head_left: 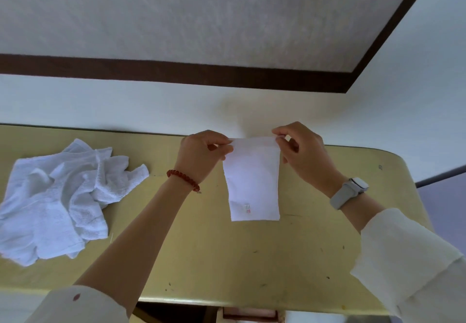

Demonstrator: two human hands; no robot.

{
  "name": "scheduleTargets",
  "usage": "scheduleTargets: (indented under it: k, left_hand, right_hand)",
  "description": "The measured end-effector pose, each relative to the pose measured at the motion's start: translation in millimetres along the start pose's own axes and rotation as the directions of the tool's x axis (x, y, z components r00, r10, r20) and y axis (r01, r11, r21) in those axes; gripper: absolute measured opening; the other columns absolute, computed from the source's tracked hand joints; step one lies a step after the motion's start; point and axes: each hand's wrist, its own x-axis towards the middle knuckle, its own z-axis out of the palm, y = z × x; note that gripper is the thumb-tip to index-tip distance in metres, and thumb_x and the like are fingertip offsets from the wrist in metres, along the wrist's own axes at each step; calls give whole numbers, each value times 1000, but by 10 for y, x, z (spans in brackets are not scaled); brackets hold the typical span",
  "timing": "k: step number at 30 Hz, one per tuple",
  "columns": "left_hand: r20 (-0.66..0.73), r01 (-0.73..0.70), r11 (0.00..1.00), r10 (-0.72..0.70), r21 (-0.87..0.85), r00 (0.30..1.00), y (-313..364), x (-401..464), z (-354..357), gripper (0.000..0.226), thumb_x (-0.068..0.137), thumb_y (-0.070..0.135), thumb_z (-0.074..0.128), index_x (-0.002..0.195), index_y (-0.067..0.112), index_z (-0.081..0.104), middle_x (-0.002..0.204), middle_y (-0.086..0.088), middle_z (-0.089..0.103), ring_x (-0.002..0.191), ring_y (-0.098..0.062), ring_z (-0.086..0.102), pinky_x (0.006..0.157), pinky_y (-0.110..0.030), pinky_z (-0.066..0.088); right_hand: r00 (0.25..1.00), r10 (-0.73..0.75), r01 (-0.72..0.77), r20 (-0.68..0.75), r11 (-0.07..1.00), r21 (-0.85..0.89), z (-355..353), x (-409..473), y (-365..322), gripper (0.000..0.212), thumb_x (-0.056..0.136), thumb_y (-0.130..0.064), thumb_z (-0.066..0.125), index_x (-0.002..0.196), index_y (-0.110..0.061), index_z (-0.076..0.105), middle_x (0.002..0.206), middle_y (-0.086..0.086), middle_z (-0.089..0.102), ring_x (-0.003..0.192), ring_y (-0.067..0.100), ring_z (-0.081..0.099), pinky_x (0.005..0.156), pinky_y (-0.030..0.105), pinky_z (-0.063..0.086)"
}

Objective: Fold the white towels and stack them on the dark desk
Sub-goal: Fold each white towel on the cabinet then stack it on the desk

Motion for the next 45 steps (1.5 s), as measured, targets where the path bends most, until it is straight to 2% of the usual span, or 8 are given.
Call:
scheduleTargets:
  k: [12, 18, 24, 28, 31, 34, 39, 45]
  left_hand:
    - [-7, -83, 995, 83, -55, 997, 815, -77, -573, 20, 76, 9, 72, 67, 24, 63, 45, 12, 57, 39, 0, 51, 47, -5, 38]
    - [-24, -105, 994, 105, -30, 994, 907, -80, -656, 21, 75, 9, 73, 66, 21, 59, 58, 15, 59, 41, 2, 51, 45, -5, 35]
    - [2, -117, 993, 117, 11, 993, 864, -99, -682, 18, 78, 9, 70, 87, 23, 62, 78, 9, 63, 45, 2, 54, 48, -6, 40]
    - [-73, -145, 982, 154, 120, 985, 913, -53, -627, 11, 82, 10, 65, 85, 21, 65, 85, 7, 63, 52, 0, 60, 61, -15, 50]
    - [-183, -249, 957, 275, 152, 944, 933, -75, -590, 9, 82, 6, 64, 82, 15, 65, 89, 3, 61, 63, -11, 63, 63, -24, 53]
    - [-219, -403, 873, 464, 274, 858, 789, -214, -556, 5, 80, 7, 66, 81, 11, 66, 85, 10, 57, 65, -5, 56, 60, -11, 46]
    - [-90, -444, 827, 500, 344, 862, 200, -685, -287, 6, 79, 24, 59, 78, 19, 63, 81, 17, 56, 66, 10, 46, 52, -1, 33]
    - [215, -329, 835, 258, 441, 942, -628, -1253, 165, 8, 77, 13, 69, 81, 18, 66, 79, 8, 65, 85, -4, 46, 56, -28, 51]
  right_hand:
    - [961, -261, 248, -90, 960, -132, -638, 152, -648, 13, 90, -4, 52, 99, -7, 61, 91, -9, 54, 60, 1, 53, 56, 6, 42]
    - [966, -251, 240, -68, 960, -142, -706, 185, -754, 11, 90, -7, 52, 98, -12, 56, 85, -6, 56, 61, 17, 53, 58, 24, 47]
    - [966, -258, 257, 12, 957, -137, -716, 129, -747, 20, 92, -8, 49, 107, -12, 62, 98, -9, 54, 73, -3, 51, 65, 5, 42]
    - [984, -175, 170, -26, 976, -139, -652, 216, -744, 23, 94, -12, 47, 113, -10, 60, 97, -3, 55, 65, 1, 53, 60, 7, 43]
    - [954, -265, 237, -142, 953, -188, -633, 241, -775, 18, 93, -11, 49, 103, -6, 63, 93, 3, 60, 63, 3, 52, 60, 6, 41]
    - [905, -388, 338, -174, 905, -257, -596, 74, -727, 21, 92, -19, 46, 97, -6, 63, 93, 5, 63, 64, 7, 54, 56, 10, 45]
    - [934, -340, 307, -111, 921, -239, -285, -525, -424, 19, 91, -17, 44, 91, -10, 62, 90, -1, 64, 61, -2, 38, 52, 8, 36]
    - [980, -135, 169, 148, 953, -250, 339, -1373, 202, 22, 89, -24, 42, 89, -16, 62, 85, -2, 64, 77, 15, 59, 49, 29, 49]
